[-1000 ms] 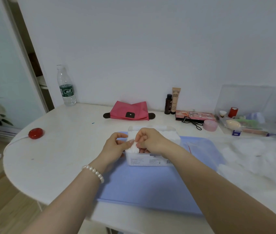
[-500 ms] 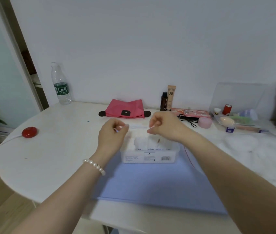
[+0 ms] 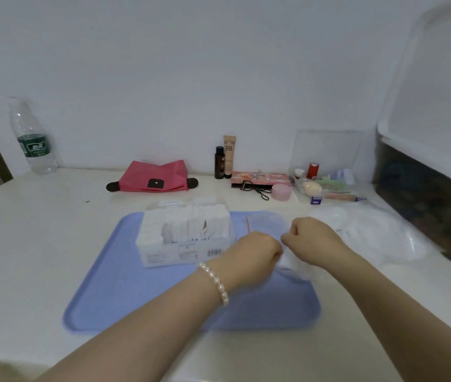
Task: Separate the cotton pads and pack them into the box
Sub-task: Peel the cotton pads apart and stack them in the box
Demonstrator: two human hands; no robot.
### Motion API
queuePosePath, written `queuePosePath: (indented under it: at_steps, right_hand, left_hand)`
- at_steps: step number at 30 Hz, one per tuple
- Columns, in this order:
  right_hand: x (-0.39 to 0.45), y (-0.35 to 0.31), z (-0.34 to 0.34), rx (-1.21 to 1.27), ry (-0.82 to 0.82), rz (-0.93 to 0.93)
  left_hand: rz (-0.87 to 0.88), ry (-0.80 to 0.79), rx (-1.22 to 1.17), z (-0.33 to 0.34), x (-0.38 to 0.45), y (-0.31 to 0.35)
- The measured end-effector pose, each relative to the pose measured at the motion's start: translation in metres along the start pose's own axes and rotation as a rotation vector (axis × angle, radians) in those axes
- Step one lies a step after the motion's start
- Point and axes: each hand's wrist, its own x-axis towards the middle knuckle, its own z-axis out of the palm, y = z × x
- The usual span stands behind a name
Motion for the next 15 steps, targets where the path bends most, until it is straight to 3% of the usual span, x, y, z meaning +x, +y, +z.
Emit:
queuePosePath:
  at_steps: [6,10,15]
  right_hand:
    - [0.007,0.011,-0.004,0.455,-0.109,0.085]
    - [0.012,0.012,-0.007,0.608,-0.102,0.154]
    - [0.014,0.011,-0.011,0.649,-0.094,0.140]
  left_hand:
    - [-0.053,-0.020,-0.293,0.020,0.022,0.004]
    - [-0.009,-0.032,-0.402,0.022,0.027,0.005]
    - [0.045,-0.159,-0.231,0.014,0.033,0.015]
